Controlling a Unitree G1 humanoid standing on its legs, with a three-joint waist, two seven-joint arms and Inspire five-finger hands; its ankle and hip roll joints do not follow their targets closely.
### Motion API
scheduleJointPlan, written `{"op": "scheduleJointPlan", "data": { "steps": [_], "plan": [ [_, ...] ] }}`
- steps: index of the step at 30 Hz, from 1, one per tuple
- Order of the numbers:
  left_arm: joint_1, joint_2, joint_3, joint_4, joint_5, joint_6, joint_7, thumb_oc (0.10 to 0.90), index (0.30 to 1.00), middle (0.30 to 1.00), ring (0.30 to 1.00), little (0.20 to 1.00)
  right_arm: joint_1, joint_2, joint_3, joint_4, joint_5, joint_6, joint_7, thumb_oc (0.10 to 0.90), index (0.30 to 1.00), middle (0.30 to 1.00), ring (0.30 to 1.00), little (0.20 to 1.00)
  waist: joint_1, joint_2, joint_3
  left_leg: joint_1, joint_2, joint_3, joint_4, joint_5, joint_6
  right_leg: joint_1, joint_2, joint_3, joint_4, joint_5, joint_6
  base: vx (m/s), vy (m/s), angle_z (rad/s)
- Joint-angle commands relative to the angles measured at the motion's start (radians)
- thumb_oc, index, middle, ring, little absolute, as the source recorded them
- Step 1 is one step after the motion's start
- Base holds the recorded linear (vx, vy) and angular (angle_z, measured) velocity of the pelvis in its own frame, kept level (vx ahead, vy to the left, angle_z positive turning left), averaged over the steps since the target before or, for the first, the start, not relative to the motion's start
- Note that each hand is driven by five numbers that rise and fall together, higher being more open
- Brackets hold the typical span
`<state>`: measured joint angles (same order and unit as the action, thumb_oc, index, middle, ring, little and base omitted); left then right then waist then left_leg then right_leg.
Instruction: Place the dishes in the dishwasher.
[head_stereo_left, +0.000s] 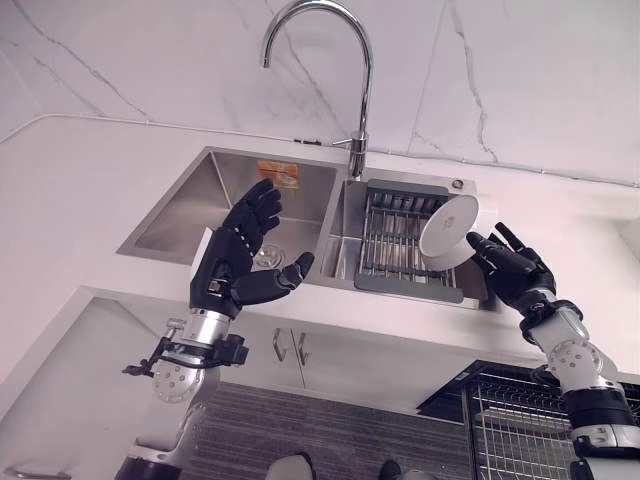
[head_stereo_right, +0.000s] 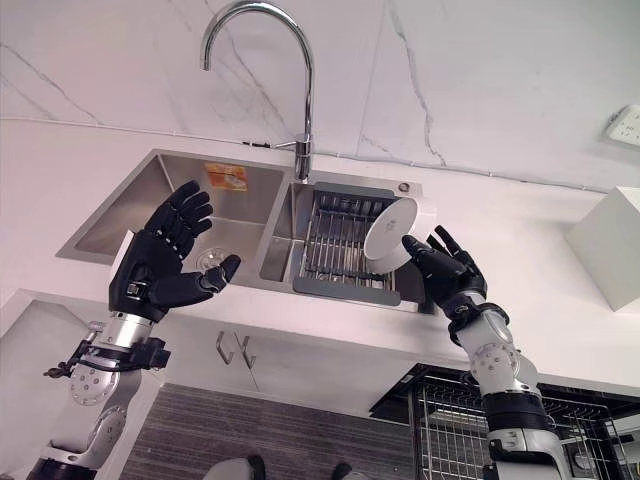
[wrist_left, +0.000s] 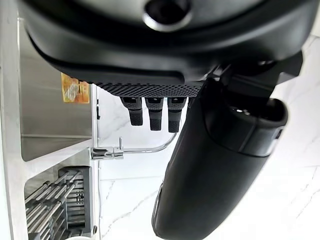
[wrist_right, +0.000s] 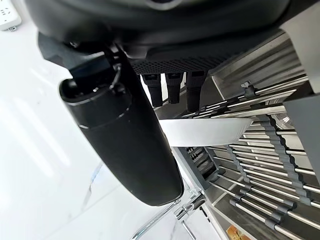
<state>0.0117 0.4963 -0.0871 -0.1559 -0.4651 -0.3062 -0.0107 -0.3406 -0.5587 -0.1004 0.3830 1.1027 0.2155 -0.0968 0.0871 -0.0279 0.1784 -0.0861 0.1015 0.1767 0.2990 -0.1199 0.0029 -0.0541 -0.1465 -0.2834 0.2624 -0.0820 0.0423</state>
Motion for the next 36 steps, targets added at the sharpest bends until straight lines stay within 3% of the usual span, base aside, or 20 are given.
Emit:
{"op": "scheduleJointPlan", "data": {
  "steps": [1, 36],
  "plan": [
    [-0.110, 0.036, -0.018, -0.084, -0.018, -0.074, -0.014, 0.800, 0.900, 0.900, 0.900, 0.900, -0.131, -0.074, -0.022, 0.043, -0.005, -0.047, -0.003, 0.800, 0.900, 0.900, 0.900, 0.900, 0.010, -0.014, -0.053, 0.063, 0.036, 0.003, 0.001, -0.154, -0.032, 0.061, -0.044, -0.044, 0.038, -0.156, 0.063, -0.01, 0.005, 0.03],
    [-0.125, 0.055, -0.041, -0.081, -0.044, -0.061, -0.001, 0.800, 0.900, 0.900, 0.900, 0.900, -0.287, -0.166, 0.060, 0.185, -0.066, 0.056, 0.035, 0.800, 0.900, 0.900, 0.900, 0.900, 0.038, -0.021, -0.054, 0.061, 0.029, -0.010, 0.001, -0.146, -0.034, 0.069, -0.048, -0.056, 0.038, -0.156, 0.060, 0.00, 0.001, 0.00]
  ]
}}
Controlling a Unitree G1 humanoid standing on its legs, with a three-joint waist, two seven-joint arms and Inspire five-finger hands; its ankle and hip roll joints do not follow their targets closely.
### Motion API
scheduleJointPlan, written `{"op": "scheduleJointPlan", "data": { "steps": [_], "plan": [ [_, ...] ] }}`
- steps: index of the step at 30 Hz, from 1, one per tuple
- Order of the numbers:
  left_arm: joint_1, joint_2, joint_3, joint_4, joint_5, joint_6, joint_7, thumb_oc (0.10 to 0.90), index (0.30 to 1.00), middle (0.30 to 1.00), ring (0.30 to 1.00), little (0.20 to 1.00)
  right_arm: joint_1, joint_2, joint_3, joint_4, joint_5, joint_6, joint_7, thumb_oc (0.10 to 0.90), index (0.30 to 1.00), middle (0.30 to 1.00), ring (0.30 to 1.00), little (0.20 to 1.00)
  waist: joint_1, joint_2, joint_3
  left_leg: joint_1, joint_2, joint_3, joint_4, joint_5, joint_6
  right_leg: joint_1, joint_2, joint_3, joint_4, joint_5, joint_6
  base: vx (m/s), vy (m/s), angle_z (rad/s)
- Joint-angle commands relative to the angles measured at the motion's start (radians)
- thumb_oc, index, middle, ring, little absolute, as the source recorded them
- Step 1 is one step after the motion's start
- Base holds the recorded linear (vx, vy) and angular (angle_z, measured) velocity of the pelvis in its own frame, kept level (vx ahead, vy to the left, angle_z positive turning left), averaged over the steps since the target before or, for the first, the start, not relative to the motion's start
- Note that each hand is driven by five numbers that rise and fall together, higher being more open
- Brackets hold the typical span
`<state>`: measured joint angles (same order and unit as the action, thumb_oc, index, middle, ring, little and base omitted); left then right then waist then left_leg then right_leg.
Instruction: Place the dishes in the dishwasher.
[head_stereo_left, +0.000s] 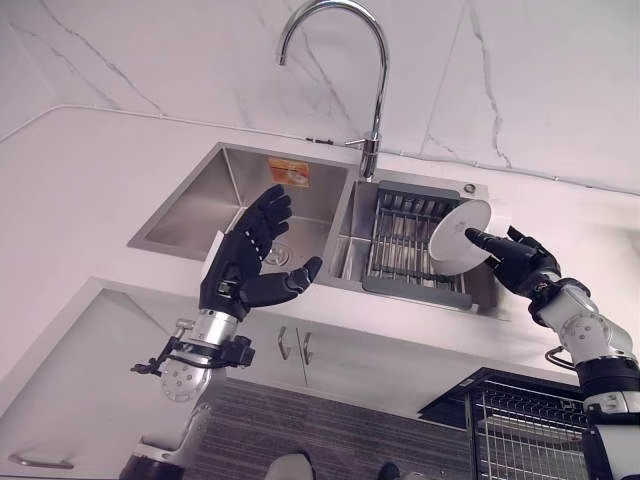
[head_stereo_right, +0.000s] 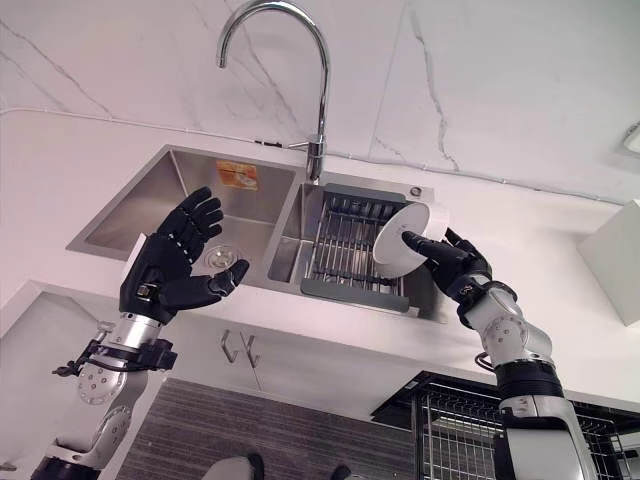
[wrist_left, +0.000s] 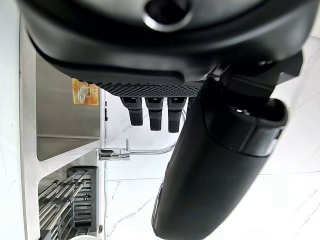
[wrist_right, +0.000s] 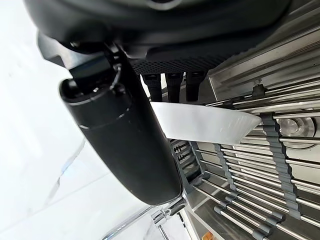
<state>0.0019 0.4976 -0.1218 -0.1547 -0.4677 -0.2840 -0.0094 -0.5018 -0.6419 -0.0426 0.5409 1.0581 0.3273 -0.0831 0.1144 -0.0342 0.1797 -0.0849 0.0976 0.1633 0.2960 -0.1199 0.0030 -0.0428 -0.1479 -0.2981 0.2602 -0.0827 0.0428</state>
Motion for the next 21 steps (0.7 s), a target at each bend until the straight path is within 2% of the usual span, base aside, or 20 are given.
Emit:
{"op": "scheduleJointPlan", "data": {
  "steps": [1, 12, 13, 14, 18, 21],
  "plan": [
    [-0.116, 0.057, -0.009, -0.082, -0.044, -0.083, -0.002, 0.800, 0.900, 0.900, 0.900, 0.900, -0.132, -0.087, 0.005, 0.036, -0.020, -0.052, 0.022, 0.800, 0.900, 0.900, 0.900, 0.900, 0.012, -0.015, -0.055, 0.060, 0.032, 0.004, 0.004, -0.146, -0.034, 0.059, -0.047, -0.042, 0.040, -0.155, 0.060, 0.00, 0.000, 0.00],
    [-0.125, 0.062, -0.024, -0.078, -0.058, -0.073, -0.003, 0.800, 0.900, 0.900, 0.900, 0.900, -0.190, -0.108, 0.029, 0.140, -0.038, -0.033, 0.015, 0.800, 0.900, 0.900, 0.900, 0.900, 0.023, -0.014, -0.057, 0.060, 0.030, 0.000, 0.004, -0.146, -0.034, 0.061, -0.049, -0.045, 0.040, -0.155, 0.059, 0.00, 0.001, 0.00],
    [-0.126, 0.063, -0.028, -0.078, -0.060, -0.073, 0.000, 0.800, 0.900, 0.900, 0.900, 0.900, -0.198, -0.112, 0.034, 0.155, -0.051, -0.030, 0.017, 0.532, 0.498, 0.498, 0.498, 0.498, 0.023, -0.013, -0.058, 0.060, 0.030, 0.000, 0.004, -0.145, -0.034, 0.062, -0.049, -0.045, 0.040, -0.155, 0.058, 0.01, 0.019, 0.07],
    [-0.127, 0.063, -0.031, -0.076, -0.061, -0.073, 0.003, 0.800, 0.900, 0.900, 0.900, 0.900, -0.207, -0.116, 0.041, 0.170, -0.070, -0.032, 0.016, 0.400, 0.300, 0.300, 0.300, 0.300, 0.024, -0.013, -0.058, 0.061, 0.030, 0.001, 0.004, -0.145, -0.034, 0.062, -0.049, -0.044, 0.040, -0.156, 0.058, 0.01, 0.019, 0.05],
    [-0.128, 0.062, -0.040, -0.080, -0.059, -0.066, 0.013, 0.800, 0.900, 0.900, 0.900, 0.900, -0.232, -0.128, 0.051, 0.196, -0.073, -0.050, -0.008, 0.400, 0.300, 0.300, 0.300, 0.300, 0.026, -0.013, -0.057, 0.062, 0.029, 0.000, 0.004, -0.144, -0.034, 0.062, -0.049, -0.043, 0.040, -0.155, 0.057, 0.00, 0.000, 0.00],
    [-0.136, 0.060, -0.053, -0.083, -0.056, -0.060, 0.024, 0.800, 0.900, 0.900, 0.900, 0.900, -0.253, -0.124, 0.053, 0.197, -0.142, -0.102, -0.096, 0.400, 0.300, 0.300, 0.300, 0.300, 0.025, -0.008, -0.053, 0.062, 0.027, 0.000, 0.004, -0.144, -0.031, 0.062, -0.049, -0.040, 0.040, -0.155, 0.057, 0.00, 0.000, 0.00]
  ]
}}
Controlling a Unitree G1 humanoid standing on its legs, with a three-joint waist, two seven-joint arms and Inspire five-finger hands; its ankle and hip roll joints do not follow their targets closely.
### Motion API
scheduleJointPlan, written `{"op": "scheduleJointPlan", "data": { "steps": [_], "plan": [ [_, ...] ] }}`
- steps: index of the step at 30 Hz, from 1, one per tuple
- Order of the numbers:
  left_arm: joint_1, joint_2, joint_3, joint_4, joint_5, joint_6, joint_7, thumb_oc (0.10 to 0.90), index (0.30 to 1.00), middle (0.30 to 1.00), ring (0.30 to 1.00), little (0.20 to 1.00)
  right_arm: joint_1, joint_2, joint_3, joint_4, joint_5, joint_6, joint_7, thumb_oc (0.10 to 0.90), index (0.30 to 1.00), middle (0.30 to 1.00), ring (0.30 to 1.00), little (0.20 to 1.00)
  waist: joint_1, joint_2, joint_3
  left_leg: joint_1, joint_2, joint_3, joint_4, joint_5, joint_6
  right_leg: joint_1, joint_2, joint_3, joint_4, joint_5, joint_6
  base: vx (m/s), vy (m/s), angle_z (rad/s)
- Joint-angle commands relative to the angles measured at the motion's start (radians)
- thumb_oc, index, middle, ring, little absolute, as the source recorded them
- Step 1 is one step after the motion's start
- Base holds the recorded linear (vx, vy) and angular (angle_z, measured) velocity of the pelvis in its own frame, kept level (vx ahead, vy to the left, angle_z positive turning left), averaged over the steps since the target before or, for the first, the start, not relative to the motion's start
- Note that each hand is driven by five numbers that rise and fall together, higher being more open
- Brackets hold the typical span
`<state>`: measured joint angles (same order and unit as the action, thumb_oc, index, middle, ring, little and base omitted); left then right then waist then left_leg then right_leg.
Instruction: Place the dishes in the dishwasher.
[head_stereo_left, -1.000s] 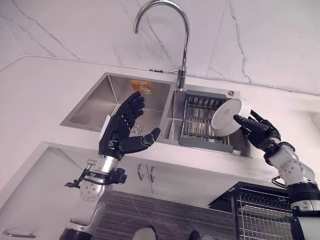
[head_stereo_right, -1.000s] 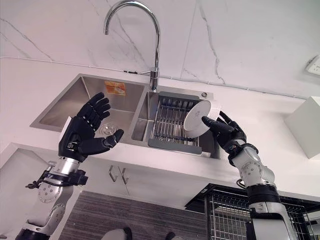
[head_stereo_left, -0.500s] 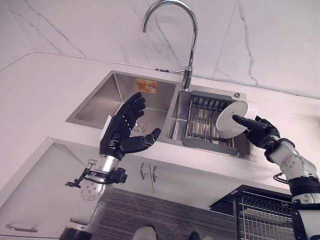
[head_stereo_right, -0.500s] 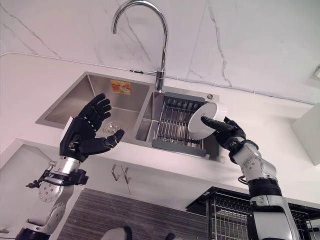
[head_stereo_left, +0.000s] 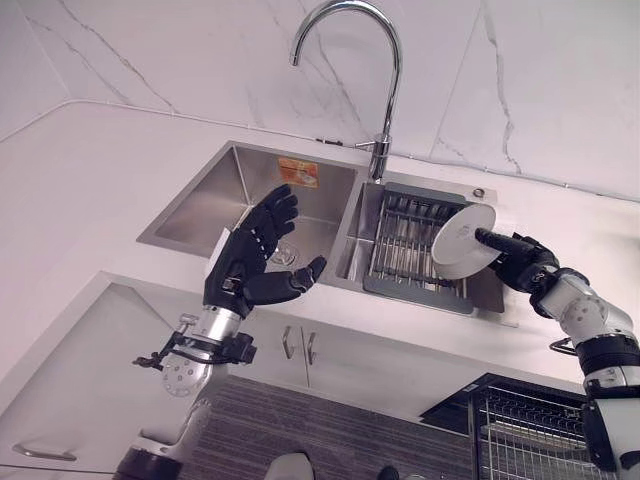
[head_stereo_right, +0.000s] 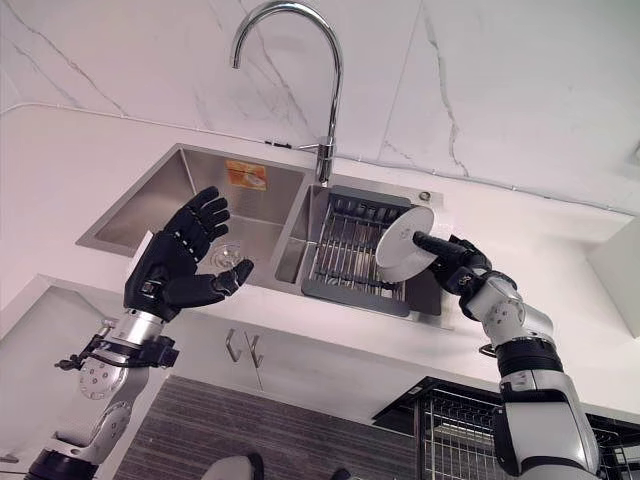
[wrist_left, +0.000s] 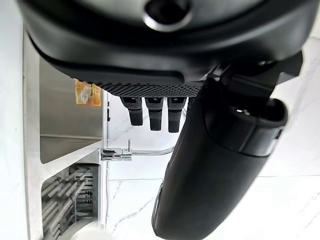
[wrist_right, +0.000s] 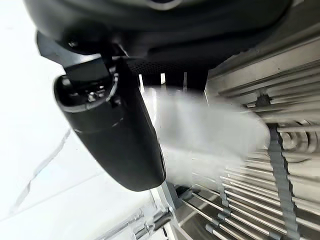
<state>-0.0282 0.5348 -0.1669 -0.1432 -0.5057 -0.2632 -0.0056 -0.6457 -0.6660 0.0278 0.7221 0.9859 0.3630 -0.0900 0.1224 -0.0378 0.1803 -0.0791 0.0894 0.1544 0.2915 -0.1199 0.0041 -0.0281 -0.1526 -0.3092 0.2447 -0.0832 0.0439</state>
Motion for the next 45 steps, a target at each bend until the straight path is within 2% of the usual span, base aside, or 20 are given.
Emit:
{"op": "scheduleJointPlan", "data": {
  "steps": [1, 9, 13, 19, 26, 28, 31, 35, 36, 38, 39, 40, 41, 42, 44, 45],
  "plan": [
    [-0.108, 0.022, -0.010, -0.094, -0.016, -0.081, 0.024, 0.800, 0.900, 0.900, 0.900, 0.900, -0.112, -0.099, -0.016, 0.016, -0.073, -0.143, -0.098, 0.400, 0.300, 0.300, 0.300, 0.300, 0.017, -0.004, -0.053, 0.057, 0.035, 0.009, 0.009, -0.144, -0.032, 0.047, -0.045, -0.029, 0.055, -0.154, 0.056, 0.00, 0.000, 0.00],
    [-0.118, 0.020, -0.025, -0.092, -0.005, -0.078, 0.046, 0.800, 0.900, 0.900, 0.900, 0.900, -0.107, -0.072, -0.033, -0.021, -0.118, -0.254, -0.203, 0.400, 0.300, 0.300, 0.300, 0.300, 0.006, 0.007, -0.049, 0.059, 0.040, 0.016, 0.009, -0.145, -0.030, 0.041, -0.043, -0.024, 0.055, -0.153, 0.053, -0.01, -0.009, -0.01],
    [-0.113, 0.021, -0.026, -0.094, -0.004, -0.072, 0.036, 0.800, 0.900, 0.900, 0.900, 0.900, -0.084, -0.054, -0.059, -0.065, -0.083, -0.302, -0.222, 0.400, 0.300, 0.300, 0.300, 0.300, -0.001, 0.014, -0.050, 0.062, 0.045, 0.018, 0.009, -0.145, -0.032, 0.039, -0.039, -0.022, 0.055, -0.154, 0.049, -0.02, -0.068, -0.03],
    [-0.100, 0.026, -0.009, -0.094, -0.041, -0.060, -0.014, 0.800, 0.900, 0.900, 0.900, 0.900, -0.027, -0.017, -0.089, -0.189, -0.052, -0.369, -0.213, 0.400, 0.300, 0.300, 0.300, 0.300, -0.016, 0.024, -0.056, 0.062, 0.053, 0.020, 0.009, -0.143, -0.037, 0.035, -0.026, -0.015, 0.055, -0.162, 0.037, -0.02, -0.104, -0.01],
    [-0.077, 0.031, 0.053, -0.111, -0.079, -0.076, -0.041, 0.800, 0.900, 0.900, 0.900, 0.900, 0.054, 0.039, -0.121, -0.335, 0.003, -0.405, -0.184, 0.400, 0.300, 0.300, 0.300, 0.300, -0.030, 0.034, -0.060, 0.055, 0.073, 0.024, 0.009, -0.128, -0.052, 0.028, -0.008, -0.013, 0.055, -0.172, 0.021, -0.03, -0.151, -0.07],
    [-0.068, 0.018, 0.067, -0.114, -0.086, -0.066, -0.051, 0.800, 0.900, 0.900, 0.900, 0.900, 0.074, 0.067, -0.122, -0.424, -0.021, -0.418, -0.184, 0.400, 0.300, 0.300, 0.300, 0.300, -0.036, 0.037, -0.062, 0.053, 0.079, 0.024, 0.009, -0.122, -0.057, 0.025, 0.003, -0.008, 0.055, -0.176, 0.013, -0.01, -0.177, -0.04],
    [-0.039, -0.003, 0.096, -0.123, -0.065, -0.079, -0.052, 0.800, 0.900, 0.900, 0.900, 0.900, 0.124, 0.084, -0.128, -0.574, -0.153, -0.430, -0.204, 0.400, 0.300, 0.300, 0.300, 0.300, -0.051, 0.042, -0.062, 0.041, 0.085, 0.027, 0.009, -0.105, -0.067, 0.013, 0.018, 0.011, 0.055, -0.182, 0.000, -0.03, -0.104, -0.02],
    [0.007, -0.053, 0.137, -0.148, -0.054, -0.105, -0.061, 0.800, 0.900, 0.900, 0.900, 0.900, 0.217, 0.102, -0.166, -0.739, -0.193, -0.447, -0.192, 0.400, 0.300, 0.300, 0.300, 0.300, -0.056, 0.037, -0.060, 0.014, 0.063, -0.052, 0.009, -0.086, -0.075, -0.006, 0.029, 0.055, 0.055, -0.177, -0.003, -0.06, 0.060, 0.04],
    [0.025, -0.069, 0.156, -0.156, -0.025, -0.131, -0.048, 0.800, 0.900, 0.900, 0.900, 0.900, 0.234, 0.112, -0.176, -0.785, -0.217, -0.460, -0.168, 0.400, 0.300, 0.300, 0.300, 0.300, -0.057, 0.025, -0.055, 0.031, 0.043, -0.082, 0.009, -0.084, -0.075, -0.018, 0.020, 0.081, 0.055, -0.170, -0.002, -0.09, 0.202, -0.02],
    [0.040, -0.079, 0.173, -0.170, -0.003, -0.146, -0.030, 0.800, 0.900, 0.900, 0.900, 0.900, 0.255, 0.122, -0.185, -0.825, -0.216, -0.470, -0.143, 0.400, 0.300, 0.300, 0.300, 0.300, -0.052, 0.005, -0.046, 0.057, 0.011, -0.095, 0.009, -0.089, -0.065, -0.027, 0.005, 0.115, 0.055, -0.158, -0.001, -0.10, 0.256, -0.52],
    [0.049, -0.086, 0.186, -0.180, -0.002, -0.150, -0.027, 0.800, 0.900, 0.900, 0.900, 0.900, 0.279, 0.133, -0.193, -0.857, -0.226, -0.486, -0.124, 0.400, 0.300, 0.300, 0.300, 0.300, -0.048, -0.007, -0.038, 0.073, -0.019, -0.111, 0.009, -0.098, -0.052, -0.032, -0.006, 0.138, 0.055, -0.147, 0.004, -0.12, 0.322, -0.85],
    [0.050, -0.088, 0.195, -0.183, -0.004, -0.153, -0.032, 0.800, 0.900, 0.900, 0.900, 0.900, 0.297, 0.140, -0.198, -0.876, -0.239, -0.501, -0.116, 0.400, 0.300, 0.300, 0.300, 0.300, -0.051, -0.004, -0.034, 0.076, -0.027, -0.118, 0.009, -0.113, -0.044, -0.036, -0.009, 0.142, 0.055, -0.138, 0.009, -0.20, 0.609, -0.94],
    [0.039, -0.085, 0.206, -0.184, -0.006, -0.159, -0.059, 0.800, 0.900, 0.900, 0.900, 0.900, 0.344, 0.161, -0.211, -0.924, -0.265, -0.545, -0.123, 0.400, 0.300, 0.300, 0.300, 0.300, -0.077, 0.019, -0.021, 0.081, -0.005, -0.073, 0.009, -0.137, -0.033, -0.051, -0.026, 0.133, 0.055, -0.114, 0.037, -0.21, 0.618, -0.58],
    [0.027, -0.081, 0.206, -0.178, -0.008, -0.158, -0.076, 0.800, 0.900, 0.900, 0.900, 0.900, 0.366, 0.180, -0.223, -0.942, -0.274, -0.569, -0.124, 0.400, 0.300, 0.300, 0.300, 0.300, -0.092, 0.026, -0.017, 0.088, 0.006, -0.052, 0.009, -0.150, -0.030, -0.066, -0.047, 0.130, 0.055, -0.096, 0.061, -0.20, 0.614, -0.27],
    [0.020, -0.074, 0.213, -0.179, -0.012, -0.155, -0.100, 0.800, 0.900, 0.900, 0.900, 0.900, 0.390, 0.205, -0.242, -0.965, -0.270, -0.601, -0.127, 0.400, 0.300, 0.300, 0.300, 0.300, -0.105, 0.032, -0.012, 0.093, -0.003, -0.051, 0.009, -0.169, -0.022, -0.093, -0.076, 0.135, 0.055, -0.064, 0.095, -0.12, 0.406, 0.23],
    [0.022, -0.073, 0.221, -0.187, 0.000, -0.152, -0.113, 0.800, 0.900, 0.900, 0.900, 0.900, 0.412, 0.230, -0.265, -0.990, -0.262, -0.612, -0.118, 0.400, 0.300, 0.300, 0.300, 0.300, -0.115, 0.034, -0.010, 0.091, -0.023, -0.052, 0.009, -0.183, -0.015, -0.113, -0.100, 0.141, 0.055, -0.033, 0.108, -0.11, 0.469, 0.11]
  ]
}}
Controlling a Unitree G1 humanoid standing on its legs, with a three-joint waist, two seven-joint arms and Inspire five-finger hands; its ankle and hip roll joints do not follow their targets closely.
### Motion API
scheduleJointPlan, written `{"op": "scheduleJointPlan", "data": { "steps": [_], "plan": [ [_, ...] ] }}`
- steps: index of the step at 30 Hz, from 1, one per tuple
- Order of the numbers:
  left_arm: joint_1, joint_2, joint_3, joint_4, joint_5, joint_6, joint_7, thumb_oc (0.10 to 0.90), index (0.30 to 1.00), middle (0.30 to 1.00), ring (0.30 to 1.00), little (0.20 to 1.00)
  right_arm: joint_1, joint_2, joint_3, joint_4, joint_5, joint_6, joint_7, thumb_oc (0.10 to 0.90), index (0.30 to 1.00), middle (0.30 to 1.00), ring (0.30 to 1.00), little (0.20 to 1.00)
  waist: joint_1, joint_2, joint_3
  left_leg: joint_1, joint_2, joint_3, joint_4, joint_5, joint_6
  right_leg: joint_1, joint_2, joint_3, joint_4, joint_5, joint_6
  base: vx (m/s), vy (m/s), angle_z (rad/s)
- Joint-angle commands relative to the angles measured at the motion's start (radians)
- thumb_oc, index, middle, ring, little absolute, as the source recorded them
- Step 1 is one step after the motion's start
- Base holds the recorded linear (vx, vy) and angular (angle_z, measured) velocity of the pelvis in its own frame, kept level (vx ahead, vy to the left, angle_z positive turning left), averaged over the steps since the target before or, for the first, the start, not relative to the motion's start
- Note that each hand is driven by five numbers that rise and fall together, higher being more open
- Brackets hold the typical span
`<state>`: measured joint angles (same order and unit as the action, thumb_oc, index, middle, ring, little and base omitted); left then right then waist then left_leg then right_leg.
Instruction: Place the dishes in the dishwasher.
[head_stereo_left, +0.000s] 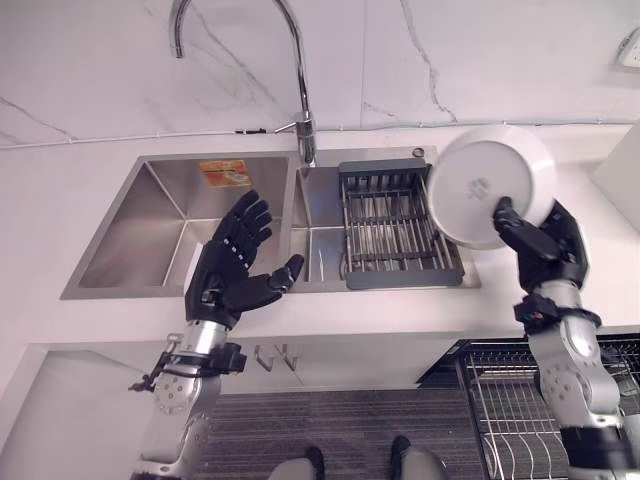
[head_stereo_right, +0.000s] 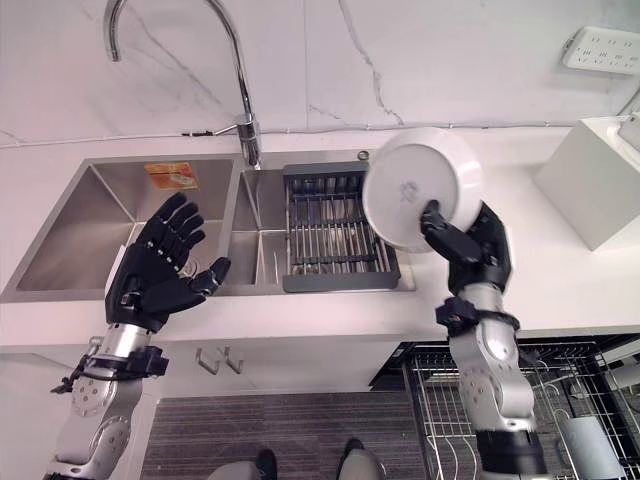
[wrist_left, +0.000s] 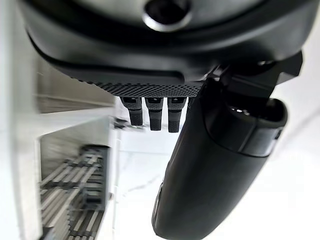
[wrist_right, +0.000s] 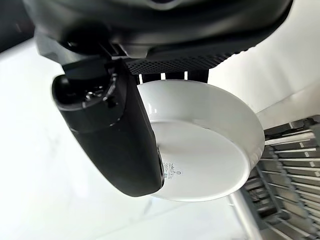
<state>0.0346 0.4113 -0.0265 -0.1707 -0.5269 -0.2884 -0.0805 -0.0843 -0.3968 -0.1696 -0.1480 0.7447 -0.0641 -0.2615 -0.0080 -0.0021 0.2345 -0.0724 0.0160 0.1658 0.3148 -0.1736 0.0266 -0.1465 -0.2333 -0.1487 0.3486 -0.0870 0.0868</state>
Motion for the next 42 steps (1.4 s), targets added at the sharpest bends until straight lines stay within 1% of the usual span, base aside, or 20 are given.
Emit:
{"op": "scheduleJointPlan", "data": {
  "steps": [1, 3, 5, 6, 7, 8, 11, 13, 15, 17, 20, 24, 29, 31, 32, 36, 38, 40, 41, 42],
  "plan": [
    [-0.041, 0.051, 0.084, -0.168, 0.025, -0.119, -0.045, 0.800, 0.900, 0.900, 0.900, 0.900, -0.132, -0.024, -0.085, -0.140, -0.023, -0.193, 0.056, 0.400, 0.300, 0.300, 0.300, 0.300, 0.009, 0.002, -0.063, 0.081, 0.031, -0.070, -0.015, -0.137, -0.030, -0.007, -0.034, -0.015, -0.049, -0.011, 0.069, -0.09, 0.575, 0.05],
    [-0.041, 0.056, 0.086, -0.183, 0.017, -0.098, -0.061, 0.800, 0.900, 0.900, 0.900, 0.900, -0.098, -0.004, -0.107, -0.175, -0.035, -0.201, 0.047, 0.400, 0.300, 0.300, 0.300, 0.300, 0.001, 0.010, -0.058, 0.070, -0.016, -0.108, -0.015, -0.146, -0.012, -0.032, -0.050, 0.006, -0.049, 0.021, 0.064, -0.03, 0.486, 0.13],
    [-0.037, 0.061, 0.086, -0.191, 0.016, -0.060, -0.076, 0.800, 0.900, 0.900, 0.900, 0.900, -0.086, 0.003, -0.106, -0.188, -0.036, -0.189, 0.036, 0.400, 0.300, 0.300, 0.300, 0.300, -0.008, 0.018, -0.055, 0.068, -0.040, -0.124, -0.015, -0.151, 0.005, -0.050, -0.032, 0.024, -0.049, 0.048, 0.060, -0.02, 0.449, -0.10],
    [-0.031, 0.069, 0.084, -0.189, 0.013, -0.061, -0.055, 0.800, 0.900, 0.900, 0.900, 0.900, -0.087, 0.006, -0.096, -0.188, -0.043, -0.189, 0.022, 0.400, 0.300, 0.300, 0.300, 0.300, -0.003, 0.030, -0.051, 0.065, -0.038, -0.106, -0.015, -0.153, 0.020, -0.031, -0.002, -0.038, -0.049, 0.053, 0.055, -0.11, 0.494, -0.67],
    [-0.034, 0.066, 0.076, -0.187, 0.025, -0.075, -0.032, 0.800, 0.900, 0.900, 0.900, 0.900, -0.088, -0.001, -0.099, -0.188, -0.071, -0.239, -0.013, 0.400, 0.300, 0.300, 0.300, 0.300, -0.004, 0.042, -0.052, 0.057, -0.019, -0.089, -0.015, -0.150, 0.029, 0.002, 0.034, -0.064, -0.049, 0.013, 0.040, -0.14, 0.365, -1.01],
    [-0.041, 0.065, 0.067, -0.188, 0.039, -0.081, -0.017, 0.800, 0.900, 0.900, 0.900, 0.900, -0.089, -0.006, -0.100, -0.190, -0.073, -0.265, -0.028, 0.400, 0.300, 0.300, 0.300, 0.300, -0.003, 0.045, -0.054, 0.052, -0.012, -0.079, -0.015, -0.148, 0.034, 0.023, 0.042, -0.080, -0.049, -0.002, 0.033, -0.14, 0.173, -0.79],
    [-0.069, 0.066, 0.032, -0.182, 0.087, -0.092, 0.023, 0.800, 0.900, 0.900, 0.900, 0.900, -0.087, -0.008, -0.096, -0.198, -0.071, -0.323, -0.045, 0.400, 0.300, 0.300, 0.300, 0.300, 0.004, 0.039, -0.059, 0.041, -0.006, -0.060, -0.015, -0.141, 0.041, 0.066, 0.036, -0.100, -0.049, -0.015, 0.025, -0.09, 0.002, -0.47],
    [-0.083, 0.065, 0.016, -0.184, 0.085, -0.081, 0.039, 0.800, 0.900, 0.900, 0.900, 0.900, -0.085, -0.013, -0.085, -0.209, -0.066, -0.341, -0.059, 0.400, 0.300, 0.300, 0.300, 0.300, 0.016, 0.027, -0.065, 0.038, -0.003, -0.052, -0.015, -0.140, 0.038, 0.089, 0.004, -0.115, -0.049, -0.005, 0.027, -0.07, -0.121, -0.79],
    [-0.091, 0.049, 0.003, -0.181, 0.051, -0.049, 0.053, 0.800, 0.900, 0.900, 0.900, 0.900, -0.098, 0.006, -0.038, -0.224, -0.082, -0.336, -0.047, 0.400, 0.300, 0.300, 0.300, 0.300, 0.034, 0.020, -0.065, 0.049, 0.013, -0.028, -0.015, -0.141, 0.025, 0.103, -0.064, -0.142, -0.049, 0.014, 0.043, -0.08, -0.286, -0.71],
    [-0.101, 0.054, -0.009, -0.186, 0.084, -0.045, 0.049, 0.800, 0.900, 0.900, 0.900, 0.900, -0.106, 0.012, -0.014, -0.238, -0.108, -0.326, -0.042, 0.400, 0.300, 0.300, 0.300, 0.300, 0.032, 0.011, -0.061, 0.061, 0.026, -0.019, -0.015, -0.145, 0.015, 0.092, -0.076, -0.118, -0.049, 0.001, 0.058, -0.03, -0.375, -0.75],
    [-0.083, 0.053, 0.005, -0.207, 0.093, -0.037, 0.017, 0.800, 0.900, 0.900, 0.900, 0.900, -0.082, 0.011, -0.021, -0.266, -0.066, -0.315, 0.002, 0.400, 0.300, 0.300, 0.300, 0.300, 0.017, -0.002, -0.067, 0.066, 0.064, 0.009, -0.015, -0.140, -0.001, 0.092, -0.039, -0.081, -0.049, -0.058, 0.068, 0.01, -0.480, -0.45],
    [-0.061, 0.065, -0.005, -0.215, 0.148, -0.019, -0.029, 0.800, 0.900, 0.900, 0.900, 0.900, -0.065, 0.008, -0.030, -0.276, -0.018, -0.302, 0.006, 0.400, 0.300, 0.300, 0.300, 0.300, -0.002, -0.006, -0.071, 0.070, 0.118, 0.035, -0.015, -0.120, -0.024, 0.086, 0.009, -0.052, -0.049, -0.100, 0.067, 0.02, -0.370, -0.23],
    [-0.047, 0.100, -0.056, -0.227, 0.204, 0.001, -0.125, 0.800, 0.900, 0.900, 0.900, 0.900, -0.049, -0.013, -0.009, -0.300, 0.005, -0.291, 0.034, 0.400, 0.300, 0.300, 0.300, 0.300, -0.023, 0.001, -0.076, 0.066, 0.188, 0.044, -0.015, -0.078, -0.066, 0.077, 0.079, -0.036, -0.049, -0.125, 0.019, 0.04, -0.417, -0.31],
    [-0.044, 0.118, -0.110, -0.209, 0.220, 0.050, -0.203, 0.800, 0.900, 0.900, 0.900, 0.900, -0.048, -0.045, 0.022, -0.314, -0.010, -0.272, 0.064, 0.400, 0.300, 0.300, 0.300, 0.300, -0.030, 0.007, -0.078, 0.056, 0.215, 0.040, -0.015, -0.040, -0.092, 0.071, 0.113, -0.035, -0.049, -0.133, -0.015, 0.04, -0.506, -0.46],
    [-0.043, 0.118, -0.113, -0.208, 0.219, 0.058, -0.209, 0.800, 0.900, 0.900, 0.900, 0.900, -0.046, -0.046, 0.023, -0.316, -0.006, -0.269, 0.068, 0.400, 0.300, 0.300, 0.300, 0.300, -0.029, 0.007, -0.078, 0.055, 0.216, 0.040, -0.015, -0.038, -0.094, 0.071, 0.115, -0.035, -0.049, -0.134, -0.017, 0.03, -0.444, -0.34],
    [-0.022, 0.118, -0.172, -0.173, 0.211, 0.084, -0.310, 0.800, 0.900, 0.900, 0.900, 0.900, -0.046, -0.061, 0.065, -0.312, 0.051, -0.210, 0.117, 0.400, 0.300, 0.300, 0.300, 0.300, -0.029, 0.001, -0.069, 0.065, 0.211, 0.048, -0.015, 0.002, -0.099, 0.071, 0.114, -0.044, -0.049, -0.141, -0.046, 0.02, -0.245, -0.24],
    [-0.013, 0.114, -0.185, -0.163, 0.176, 0.119, -0.349, 0.800, 0.900, 0.900, 0.900, 0.900, -0.040, -0.057, 0.080, -0.303, 0.045, -0.227, 0.122, 0.400, 0.300, 0.300, 0.300, 0.300, -0.033, -0.002, -0.069, 0.082, 0.191, 0.083, -0.015, 0.002, -0.089, 0.072, 0.105, -0.052, -0.049, -0.146, -0.051, 0.03, -0.142, -0.24],
    [-0.015, 0.102, -0.215, -0.121, 0.139, 0.156, -0.388, 0.800, 0.900, 0.900, 0.900, 0.900, -0.030, -0.052, 0.091, -0.299, 0.029, -0.226, 0.118, 0.400, 0.300, 0.300, 0.300, 0.300, -0.033, -0.001, -0.065, 0.084, 0.145, 0.090, -0.015, -0.020, -0.073, 0.076, 0.096, -0.067, -0.049, -0.145, -0.050, 0.05, -0.095, -0.06],
    [-0.002, 0.095, -0.243, -0.101, 0.122, 0.197, -0.399, 0.800, 0.900, 0.900, 0.900, 0.900, -0.034, -0.038, 0.111, -0.287, 0.014, -0.230, 0.108, 0.400, 0.300, 0.300, 0.300, 0.300, -0.027, 0.024, -0.058, 0.061, 0.084, 0.037, -0.015, -0.054, -0.058, 0.078, 0.117, -0.062, -0.049, -0.144, -0.039, 0.06, -0.006, 0.38],
    [0.016, 0.091, -0.263, -0.093, 0.115, 0.243, -0.386, 0.800, 0.900, 0.900, 0.900, 0.900, -0.048, -0.027, 0.135, -0.271, -0.002, -0.234, 0.095, 0.400, 0.300, 0.300, 0.300, 0.300, -0.026, 0.046, -0.055, 0.033, 0.062, 0.016, -0.015, -0.055, -0.054, 0.068, 0.139, -0.059, -0.049, -0.139, -0.033, 0.08, 0.030, 0.41]
  ]
}}
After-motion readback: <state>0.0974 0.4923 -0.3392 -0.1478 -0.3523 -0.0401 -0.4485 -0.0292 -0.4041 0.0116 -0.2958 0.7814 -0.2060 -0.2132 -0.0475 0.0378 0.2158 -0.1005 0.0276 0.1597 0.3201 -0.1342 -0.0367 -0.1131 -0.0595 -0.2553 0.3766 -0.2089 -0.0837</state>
